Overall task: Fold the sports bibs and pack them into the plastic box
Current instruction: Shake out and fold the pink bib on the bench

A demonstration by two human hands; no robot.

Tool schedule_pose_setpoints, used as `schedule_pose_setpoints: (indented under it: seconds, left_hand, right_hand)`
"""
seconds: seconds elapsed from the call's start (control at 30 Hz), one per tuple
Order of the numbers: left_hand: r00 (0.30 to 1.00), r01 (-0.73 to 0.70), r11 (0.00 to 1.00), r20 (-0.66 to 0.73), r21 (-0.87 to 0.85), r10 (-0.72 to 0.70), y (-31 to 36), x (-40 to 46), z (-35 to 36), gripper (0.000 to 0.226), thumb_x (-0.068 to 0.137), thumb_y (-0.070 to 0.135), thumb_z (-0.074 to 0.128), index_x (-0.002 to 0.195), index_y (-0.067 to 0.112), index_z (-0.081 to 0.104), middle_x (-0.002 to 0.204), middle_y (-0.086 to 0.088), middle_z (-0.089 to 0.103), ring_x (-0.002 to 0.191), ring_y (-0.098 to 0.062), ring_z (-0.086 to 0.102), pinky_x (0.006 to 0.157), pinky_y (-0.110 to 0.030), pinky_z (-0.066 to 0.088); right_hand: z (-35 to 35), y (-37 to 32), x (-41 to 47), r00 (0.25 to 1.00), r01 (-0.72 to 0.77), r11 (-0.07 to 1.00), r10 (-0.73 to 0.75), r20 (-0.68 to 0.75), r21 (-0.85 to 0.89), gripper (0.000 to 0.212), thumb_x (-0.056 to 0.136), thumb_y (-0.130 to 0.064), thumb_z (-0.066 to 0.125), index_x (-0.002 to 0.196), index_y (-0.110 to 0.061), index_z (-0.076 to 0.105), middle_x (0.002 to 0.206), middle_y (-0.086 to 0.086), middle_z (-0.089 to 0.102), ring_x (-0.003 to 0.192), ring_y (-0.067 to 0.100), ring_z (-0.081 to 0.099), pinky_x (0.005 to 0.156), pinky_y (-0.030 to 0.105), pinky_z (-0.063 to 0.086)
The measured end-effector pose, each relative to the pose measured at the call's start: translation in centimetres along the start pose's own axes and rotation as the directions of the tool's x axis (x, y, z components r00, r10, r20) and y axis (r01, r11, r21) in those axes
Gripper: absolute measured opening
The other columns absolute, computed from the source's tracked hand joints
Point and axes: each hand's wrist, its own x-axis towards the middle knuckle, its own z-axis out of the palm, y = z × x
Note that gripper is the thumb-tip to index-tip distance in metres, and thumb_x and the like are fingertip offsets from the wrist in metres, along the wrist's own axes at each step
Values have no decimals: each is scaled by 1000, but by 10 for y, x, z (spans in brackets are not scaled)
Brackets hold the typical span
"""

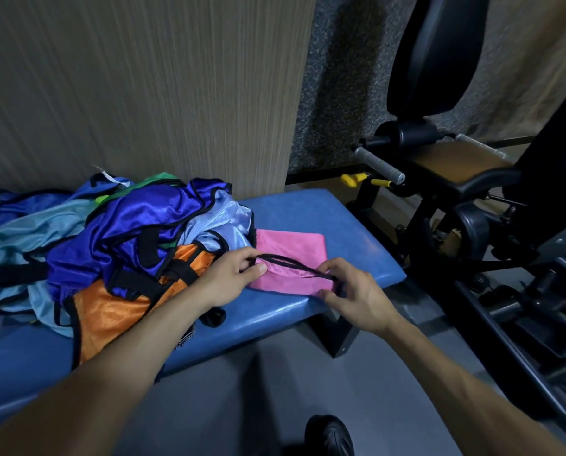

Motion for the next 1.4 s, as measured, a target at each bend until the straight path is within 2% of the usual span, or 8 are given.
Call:
schedule_pose_setpoints:
  seconds: [0.1,0.23,0.37,0.5,0.73,1.0,1.2,1.4]
  left_hand:
    - [998,6,1000,-63,-15,-7,0,-7,8,8,103,26,59,109,28,64,88,4,75,77,5,63,75,-22,45]
    - [978,47,997,-208,65,-33,-2,-7,17,5,102,38,58,103,37,63,76,4,69,67,-6,59,63,-26,42]
    - [945,50,990,-326,134,-4,4,-6,27,14,101,41,59,106,31,66,69,14,59,57,4,52,53,-16,33]
    - [917,31,988,-398,150,32,6,0,32,20,99,44,60,110,30,67,91,14,71,87,-3,65,73,-24,46]
    - [882,-35,976,-453,216,132,9,11,29,25,99,45,60,115,27,68,103,10,72,98,-6,65,86,-28,50]
    - [872,20,964,-477,264,112,4,22,29,24,98,50,57,111,32,66,71,15,64,69,-4,61,63,-28,43]
    - [869,100,951,-491,293,60,2,19,31,30,100,51,51,112,31,69,94,11,74,87,-14,69,79,-35,53]
    - [918,21,965,-387,260,84,-7,9,33,43,87,62,61,122,39,55,72,9,69,71,-9,66,68,-37,53]
  right_hand:
    - [-3,-3,-3,988,-144,959,124,93,245,33,75,-38,70,105,-28,61,93,5,70,77,19,62,79,41,52]
    - [-6,-8,0,957,-284,868,229,181,408,32,76,-35,72,104,-20,65,100,25,70,78,27,59,75,45,47]
    - [-9,-7,11,941,-338,853,305,146,398,7,95,-19,66,101,-19,69,93,7,74,85,14,65,83,31,49]
    - [-11,-6,21,929,-367,846,352,112,386,9,98,-17,63,100,-13,70,90,1,70,82,12,62,79,26,48]
    - [-11,-6,44,935,-349,895,353,38,277,14,102,-25,57,97,-16,66,83,-6,63,77,9,56,71,23,42]
    - [-11,0,57,934,-352,916,357,9,192,15,102,-31,55,100,-21,67,93,-4,69,87,12,62,75,25,45]
    - [-7,3,57,939,-332,928,341,-28,170,14,102,-32,55,101,-24,66,94,-5,69,90,14,64,82,31,49]
    - [-2,7,56,924,-351,912,374,-79,212,13,100,-28,56,91,-24,65,83,-4,72,87,20,69,85,37,54]
